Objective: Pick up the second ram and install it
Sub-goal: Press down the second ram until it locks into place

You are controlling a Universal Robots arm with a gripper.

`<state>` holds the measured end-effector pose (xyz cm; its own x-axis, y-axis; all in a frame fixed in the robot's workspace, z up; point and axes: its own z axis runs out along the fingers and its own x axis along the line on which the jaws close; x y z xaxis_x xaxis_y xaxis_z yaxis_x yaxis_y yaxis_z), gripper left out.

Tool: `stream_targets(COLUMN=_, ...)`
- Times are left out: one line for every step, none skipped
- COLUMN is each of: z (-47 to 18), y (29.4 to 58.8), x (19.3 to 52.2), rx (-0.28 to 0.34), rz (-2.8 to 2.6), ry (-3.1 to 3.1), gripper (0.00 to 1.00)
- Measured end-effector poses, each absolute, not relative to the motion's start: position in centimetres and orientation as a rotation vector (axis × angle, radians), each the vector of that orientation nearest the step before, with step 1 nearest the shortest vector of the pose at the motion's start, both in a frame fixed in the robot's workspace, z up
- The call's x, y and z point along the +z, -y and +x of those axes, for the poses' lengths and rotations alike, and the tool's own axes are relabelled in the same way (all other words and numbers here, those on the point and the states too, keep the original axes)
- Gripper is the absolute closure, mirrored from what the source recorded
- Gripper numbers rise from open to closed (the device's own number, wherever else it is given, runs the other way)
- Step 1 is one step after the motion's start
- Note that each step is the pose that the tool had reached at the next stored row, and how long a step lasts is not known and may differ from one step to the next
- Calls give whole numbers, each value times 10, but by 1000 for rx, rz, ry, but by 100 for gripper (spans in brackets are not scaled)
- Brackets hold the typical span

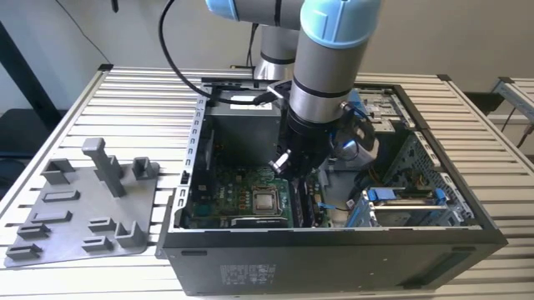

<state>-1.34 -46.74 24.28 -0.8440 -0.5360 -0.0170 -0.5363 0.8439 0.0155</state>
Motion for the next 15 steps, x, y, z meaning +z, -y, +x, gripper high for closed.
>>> stream_targets(z=-13, y=467, x=243, rx=31, rz=-897, ry=-2998, gripper=89)
stream_targets(z=-13, y=467, x=243, rx=31, rz=-922, ry=-2991, gripper=89)
stream_targets(z=-13, y=467, x=243, rx=31, rz=-951, ry=-2982, gripper=89)
stream_targets(z=-13, y=467, x=243, rx=31, rz=-977, ry=-2974, gripper=89)
stream_targets(z=-13, y=467, x=243, rx=31, rz=-1004, ry=-2965, gripper=89)
stream_targets(z=-13, y=467, x=243, rx=32, rz=-1031, ry=-2956, gripper=89)
stream_targets(z=-13, y=467, x=243, rx=32, rz=-1058, ry=-2947, gripper=89)
stream_targets(z=-13, y=467, x=243, rx=32, rz=-1084, ry=-2937, gripper=89)
stream_targets(z=-13, y=467, x=243, rx=32, rz=-1110, ry=-2928, gripper=89)
stream_targets(z=-13, y=467, x=243, rx=32, rz=-1138, ry=-2917, gripper=89)
stream_targets(z=-13, y=467, x=243, rx=32, rz=-1164, ry=-2907, gripper=89)
stream_targets(z=-13, y=467, x=243, rx=32, rz=-1190, ry=-2897, gripper=89)
stream_targets(z=-13, y=467, x=243, rx=33, rz=-1218, ry=-2886, gripper=89)
stream_targets(z=-13, y=467, x=243, rx=33, rz=-1244, ry=-2874, gripper=89)
stream_targets(z=-13, y=467, x=243, rx=33, rz=-1270, ry=-2863, gripper=89)
